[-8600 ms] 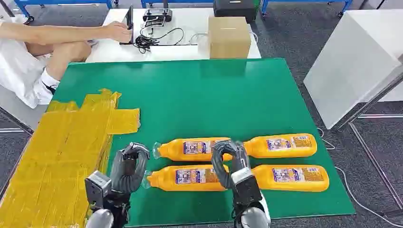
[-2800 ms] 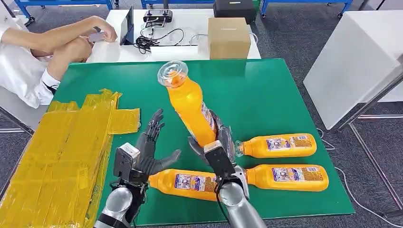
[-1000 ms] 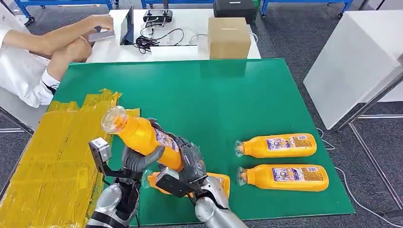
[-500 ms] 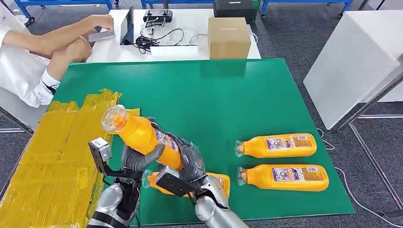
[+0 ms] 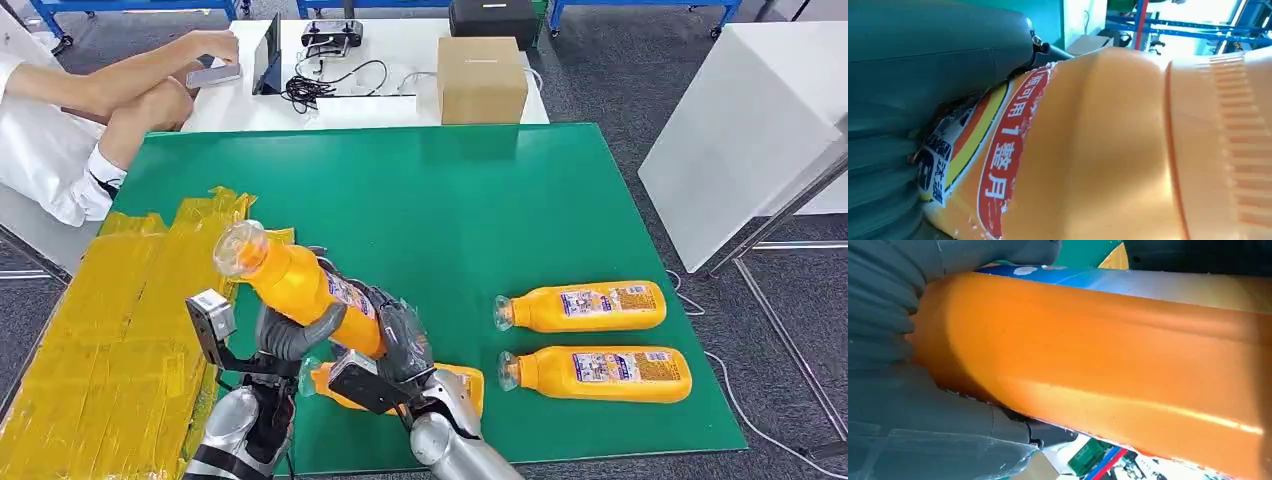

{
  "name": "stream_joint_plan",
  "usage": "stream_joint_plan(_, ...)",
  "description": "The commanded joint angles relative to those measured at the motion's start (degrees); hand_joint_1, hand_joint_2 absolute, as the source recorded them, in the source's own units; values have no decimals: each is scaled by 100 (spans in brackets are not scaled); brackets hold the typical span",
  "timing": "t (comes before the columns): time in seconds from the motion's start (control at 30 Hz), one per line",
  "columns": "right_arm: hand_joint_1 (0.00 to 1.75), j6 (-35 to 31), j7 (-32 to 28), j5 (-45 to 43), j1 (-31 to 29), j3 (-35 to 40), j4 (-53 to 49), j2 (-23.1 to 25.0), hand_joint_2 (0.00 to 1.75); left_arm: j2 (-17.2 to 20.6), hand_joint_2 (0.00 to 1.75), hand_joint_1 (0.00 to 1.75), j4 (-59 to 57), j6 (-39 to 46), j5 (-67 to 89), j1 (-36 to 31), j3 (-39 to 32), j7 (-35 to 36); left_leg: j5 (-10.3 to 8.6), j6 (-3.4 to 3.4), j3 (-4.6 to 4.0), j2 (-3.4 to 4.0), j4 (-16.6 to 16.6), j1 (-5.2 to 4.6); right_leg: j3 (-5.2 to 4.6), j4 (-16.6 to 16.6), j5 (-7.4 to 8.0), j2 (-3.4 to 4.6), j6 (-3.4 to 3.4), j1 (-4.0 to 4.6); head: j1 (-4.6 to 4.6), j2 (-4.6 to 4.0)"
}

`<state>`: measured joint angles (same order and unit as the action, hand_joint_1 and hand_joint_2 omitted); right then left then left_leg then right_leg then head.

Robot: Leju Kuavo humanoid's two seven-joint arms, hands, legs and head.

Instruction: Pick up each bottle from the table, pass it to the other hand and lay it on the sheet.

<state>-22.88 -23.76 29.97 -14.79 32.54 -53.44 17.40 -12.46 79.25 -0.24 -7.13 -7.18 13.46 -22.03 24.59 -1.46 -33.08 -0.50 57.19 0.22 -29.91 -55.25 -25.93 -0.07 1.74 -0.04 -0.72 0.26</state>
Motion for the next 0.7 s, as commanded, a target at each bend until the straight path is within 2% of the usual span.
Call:
stream_joint_plan(0.03, 0, 175, -113, -319, 278, -122, -1072, -187, 175, 314, 175, 175, 69, 1176, 1141, -348, -373, -346, 8, 7, 10, 5, 1, 4, 12, 2, -7, 0, -1, 4, -2, 0)
stream_joint_plan(0.13, 0, 307, -170, -578, 499, -400, -1921, -284, 175, 466, 175, 175, 155, 2779, 3461, -506, -318, -326, 2, 4, -2, -8, 2, 1, 1, -3, -5, -10, -1, 1, -2, 0)
stream_joint_plan(0.17, 0, 326, -184, -658, 604, -534, -2260, -302, 175, 520, 175, 175, 207, 2989, 4119, -501, -321, -137, 6, 6, 4, -4, 4, 4, 8, -1, -7, -9, -1, 4, 0, 0)
stream_joint_plan(0.2, 0, -192, -499, -1081, 841, -1011, -2897, -242, 175, 731, 175, 175, -109, 3733, 6279, -580, -684, 1980, 1, 5, -4, -6, 3, 5, -4, -3, -4, -11, -1, 3, 2, 0)
stream_joint_plan(0.23, 0, 49, -246, -1026, 969, -1186, -3426, -377, 175, 1002, 175, 175, -418, 3731, 8901, -688, -712, 2174, 2, 8, 2, 0, 1, 4, -2, -4, -6, -6, -3, 2, 0, 0)
stream_joint_plan(0.3, 0, 200, -154, -950, 1073, -1365, -3691, -362, 175, 1090, 175, 175, -792, 3821, 9143, -804, -885, 2266, -1, 5, 5, -24, -4, 3, 11, 3, -7, -24, 0, 0, -2, 0)
stream_joint_plan(0.4, 0, 163, -176, -980, 1134, -1463, -3687, -272, 175, 1090, 175, 175, -1059, 3790, 9329, -869, -985, 2399, -1, 5, 9, 1, -5, 4, 8, 6, -1, -3, -1, 2, 0, 0)
stream_joint_plan(0.47, 0, 120, -199, -1078, 1187, -1552, -3669, -216, 175, 1007, 175, 175, -1036, 3610, 9078, -839, -1047, 2463, -3, 5, 4, -15, -4, 3, 8, 4, -5, -21, -1, 0, -4, 0)
stream_joint_plan(0.63, 0, 108, -225, -1199, 1291, -1632, -3766, -224, 175, 1061, 175, 175, -970, 3401, 9315, -867, -914, 2621, 0, 5, 6, -10, -3, 2, 8, 3, -6, -15, -1, 0, 0, 0)
stream_joint_plan(0.7, 0, 123, -252, -1281, 1317, -1679, -3816, -238, 175, 1136, 175, 175, -1095, 3280, 9711, -943, -854, 2893, 1, 7, 7, -8, -1, 6, 11, 5, -5, -13, -2, 5, 0, 0)
